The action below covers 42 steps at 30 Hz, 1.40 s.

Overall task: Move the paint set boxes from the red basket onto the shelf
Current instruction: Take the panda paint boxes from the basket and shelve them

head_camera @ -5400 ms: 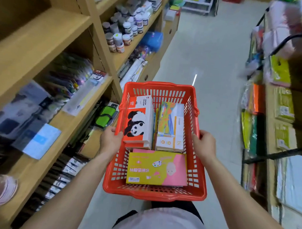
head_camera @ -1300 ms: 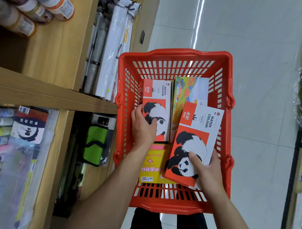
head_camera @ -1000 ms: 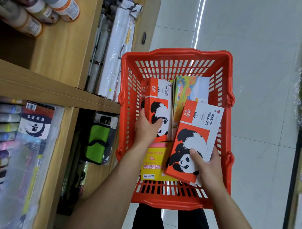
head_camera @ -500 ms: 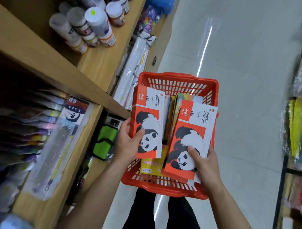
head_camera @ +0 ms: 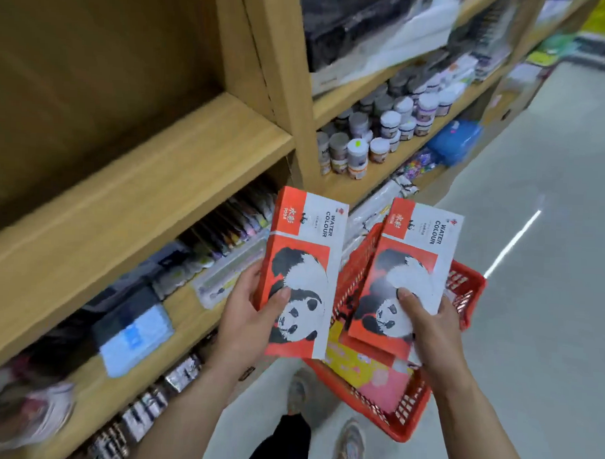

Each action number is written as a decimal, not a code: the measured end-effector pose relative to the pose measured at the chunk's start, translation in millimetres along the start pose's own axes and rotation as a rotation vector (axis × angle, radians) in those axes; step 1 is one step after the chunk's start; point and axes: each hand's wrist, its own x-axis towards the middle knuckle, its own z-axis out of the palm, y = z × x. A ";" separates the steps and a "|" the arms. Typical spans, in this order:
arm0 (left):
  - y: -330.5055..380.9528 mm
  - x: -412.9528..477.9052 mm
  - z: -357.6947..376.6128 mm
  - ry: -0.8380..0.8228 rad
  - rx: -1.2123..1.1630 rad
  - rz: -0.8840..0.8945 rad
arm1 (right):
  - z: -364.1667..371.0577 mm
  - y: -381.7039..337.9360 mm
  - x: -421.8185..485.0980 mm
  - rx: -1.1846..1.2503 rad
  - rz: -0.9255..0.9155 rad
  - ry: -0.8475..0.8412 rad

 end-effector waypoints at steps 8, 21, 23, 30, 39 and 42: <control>69.5 -47.4 -61.2 0.263 -0.102 0.115 | 68.7 -71.8 -20.8 0.020 -0.047 -0.253; 98.7 20.2 -173.7 0.585 -0.081 0.131 | 218.0 -162.7 -7.5 -0.188 -0.039 -0.549; 94.6 29.5 -184.4 0.588 -0.084 0.108 | 248.7 -175.3 1.8 -0.221 -0.028 -0.579; 83.5 47.0 -206.8 0.646 -0.111 0.003 | 326.7 -195.7 44.2 -0.497 0.042 -0.599; 73.6 52.0 -216.9 0.653 -0.136 -0.002 | 356.2 -193.2 83.3 -0.801 0.103 -0.537; 72.5 50.8 -218.6 0.648 -0.148 -0.017 | 350.9 -190.0 87.7 -0.881 -0.035 -0.526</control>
